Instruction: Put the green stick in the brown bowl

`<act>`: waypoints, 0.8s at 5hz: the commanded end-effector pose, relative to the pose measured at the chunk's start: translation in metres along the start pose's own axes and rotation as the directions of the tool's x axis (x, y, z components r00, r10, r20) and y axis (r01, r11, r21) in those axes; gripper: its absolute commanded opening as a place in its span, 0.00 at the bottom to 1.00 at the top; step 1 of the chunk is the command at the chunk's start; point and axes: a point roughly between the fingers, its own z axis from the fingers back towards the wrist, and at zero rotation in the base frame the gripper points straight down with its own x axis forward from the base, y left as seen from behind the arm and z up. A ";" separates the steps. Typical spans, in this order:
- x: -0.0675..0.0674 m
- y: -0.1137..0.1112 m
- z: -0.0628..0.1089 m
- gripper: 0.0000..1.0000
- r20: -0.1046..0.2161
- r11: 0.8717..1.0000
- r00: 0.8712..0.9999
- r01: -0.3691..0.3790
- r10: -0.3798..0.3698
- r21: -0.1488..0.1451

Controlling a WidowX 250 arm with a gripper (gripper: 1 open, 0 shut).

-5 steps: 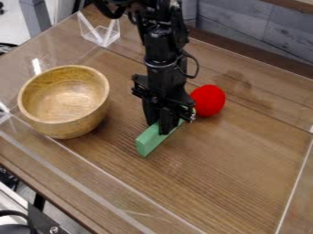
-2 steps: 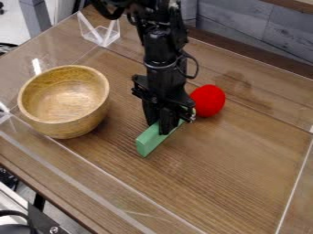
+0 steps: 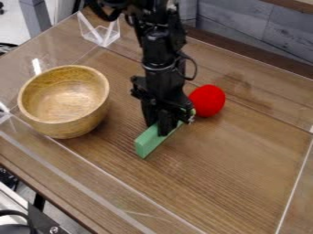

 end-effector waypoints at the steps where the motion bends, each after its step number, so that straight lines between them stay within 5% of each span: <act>1: 0.003 0.009 0.028 0.00 0.058 1.000 0.998 -0.011 0.010 0.011; 4: -0.006 0.066 0.072 0.00 0.099 0.996 0.992 -0.079 0.076 0.027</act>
